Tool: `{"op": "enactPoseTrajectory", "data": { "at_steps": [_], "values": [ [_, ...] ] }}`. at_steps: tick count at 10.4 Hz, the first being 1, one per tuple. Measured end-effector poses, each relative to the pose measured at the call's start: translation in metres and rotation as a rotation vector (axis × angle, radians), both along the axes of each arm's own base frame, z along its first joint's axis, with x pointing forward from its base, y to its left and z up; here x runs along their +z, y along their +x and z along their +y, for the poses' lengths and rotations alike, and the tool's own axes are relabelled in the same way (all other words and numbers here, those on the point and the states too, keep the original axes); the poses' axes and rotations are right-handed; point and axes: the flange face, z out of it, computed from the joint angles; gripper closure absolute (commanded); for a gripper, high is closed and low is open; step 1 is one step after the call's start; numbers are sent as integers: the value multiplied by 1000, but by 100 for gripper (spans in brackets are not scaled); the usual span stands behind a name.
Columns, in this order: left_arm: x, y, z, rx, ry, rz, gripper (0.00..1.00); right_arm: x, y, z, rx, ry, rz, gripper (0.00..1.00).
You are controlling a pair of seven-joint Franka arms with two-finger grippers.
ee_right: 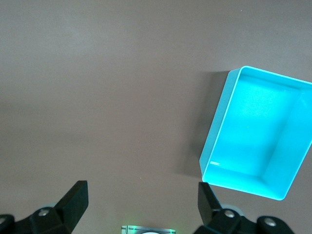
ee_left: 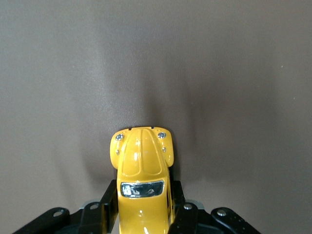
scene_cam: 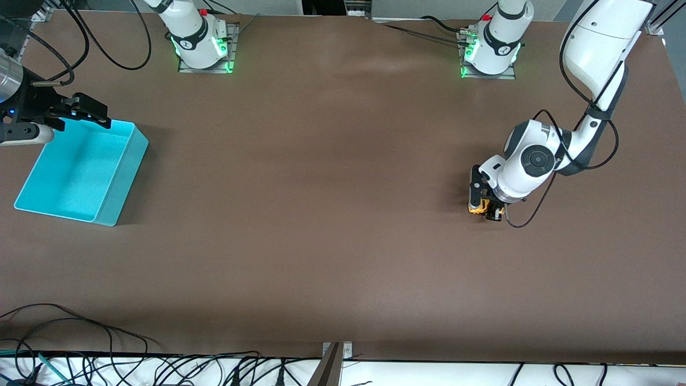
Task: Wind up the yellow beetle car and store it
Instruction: 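Close the left gripper on the yellow car's body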
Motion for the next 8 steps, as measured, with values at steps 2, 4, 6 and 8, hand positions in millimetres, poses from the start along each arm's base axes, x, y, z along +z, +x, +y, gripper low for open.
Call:
{"op": "enactPoseTrajectory", "data": {
  "at_steps": [2,4,6,8],
  "values": [
    [0,1,4,1,0,0,100,0,0,0,0,0,0,0],
    [-1,1,8,7,0,1,100,0,0,0,0,0,0,0],
    [-2,2,21,30,0,4,100,0,0,0,0,0,0,0],
    [-2,4,47,63,0,6,100,0,0,0,1,0,0,0]
  ]
}}
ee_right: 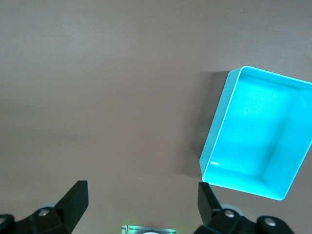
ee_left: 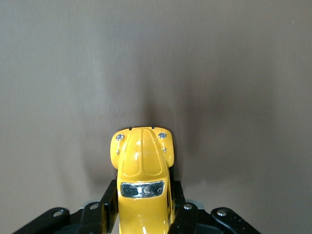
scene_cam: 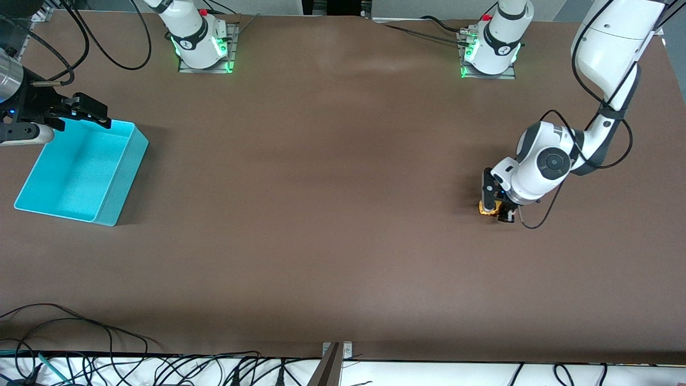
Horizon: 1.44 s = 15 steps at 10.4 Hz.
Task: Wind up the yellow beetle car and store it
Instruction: 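Close the left gripper on the yellow car's body, then drag the car backward along the table with the left gripper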
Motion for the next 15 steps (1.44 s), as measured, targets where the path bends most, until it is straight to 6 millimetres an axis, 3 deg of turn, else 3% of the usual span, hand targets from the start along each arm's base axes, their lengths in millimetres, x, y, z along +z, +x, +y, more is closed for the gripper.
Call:
{"op": "enactPoseTrajectory", "data": {
  "at_steps": [6,15],
  "values": [
    [0,0,66,48,-1,3,100,0,0,0,0,0,0,0],
    [1,2,116,-14,-2,5,100,-1,0,3,6,0,1,0]
  ]
}}
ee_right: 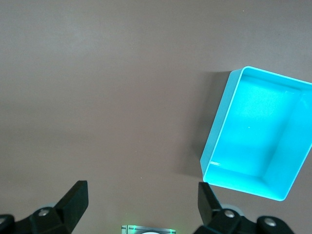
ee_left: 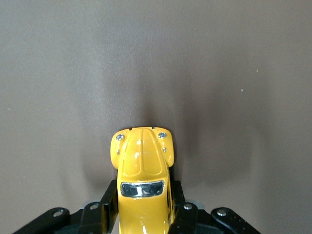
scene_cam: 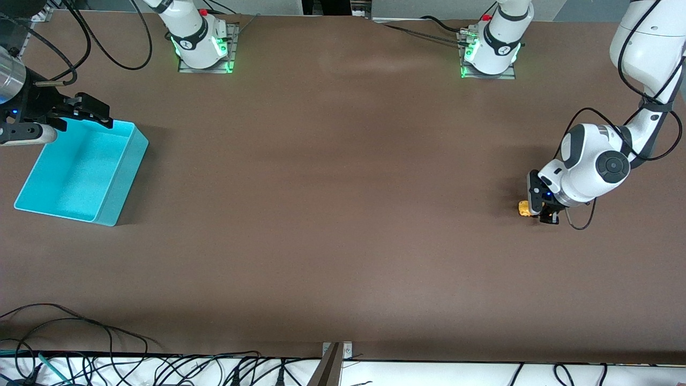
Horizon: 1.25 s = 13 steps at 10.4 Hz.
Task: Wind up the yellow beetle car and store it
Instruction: 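Drag the car backward along the table with the left gripper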
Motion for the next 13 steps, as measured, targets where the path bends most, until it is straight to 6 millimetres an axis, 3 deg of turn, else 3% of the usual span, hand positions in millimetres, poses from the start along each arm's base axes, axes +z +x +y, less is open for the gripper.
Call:
{"op": "enactPoseTrajectory", "data": {
  "at_steps": [10,13],
  "values": [
    [0,1,56,5,0,-11,100,-1,0,0,0,0,2,0],
    [0,1,63,4,0,-12,100,-1,0,0,0,0,2,0]
  ]
}}
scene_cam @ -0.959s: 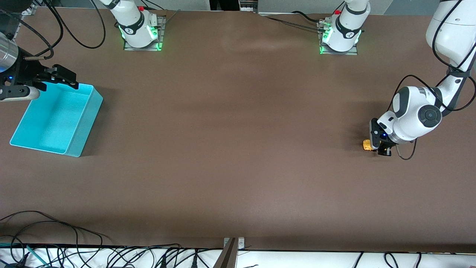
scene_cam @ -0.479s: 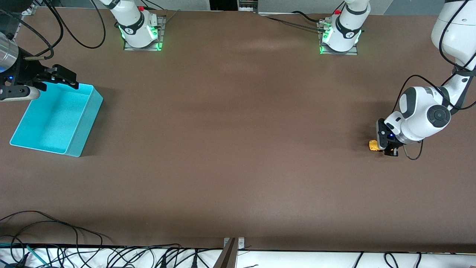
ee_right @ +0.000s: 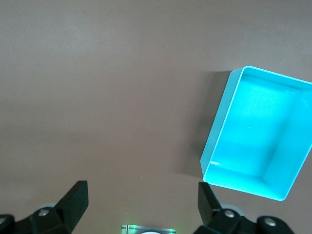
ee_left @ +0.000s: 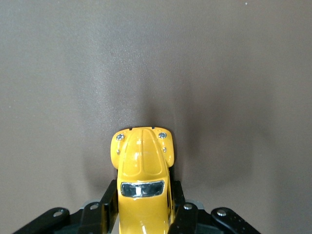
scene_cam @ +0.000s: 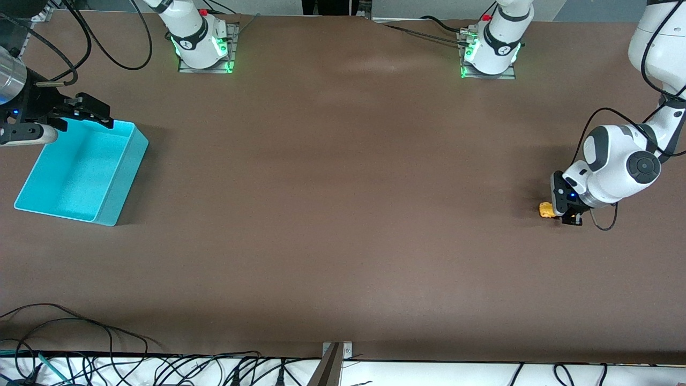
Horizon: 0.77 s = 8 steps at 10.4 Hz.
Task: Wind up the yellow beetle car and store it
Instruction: 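Drag the car backward along the table with the left gripper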
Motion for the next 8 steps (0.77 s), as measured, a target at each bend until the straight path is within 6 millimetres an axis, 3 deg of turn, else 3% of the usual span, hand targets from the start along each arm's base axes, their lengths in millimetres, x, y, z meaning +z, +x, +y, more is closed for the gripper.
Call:
{"op": "enactPoseTrajectory", "data": {
  "at_steps": [4,6,8],
  "values": [
    [0,-1,13,17,0,-4,100,0,0,0,0,0,1,0],
    [0,-1,18,22,0,-5,93,-1,0,0,0,0,2,0],
    [0,-1,19,24,0,-5,94,-1,0,0,0,0,2,0]
  ]
}}
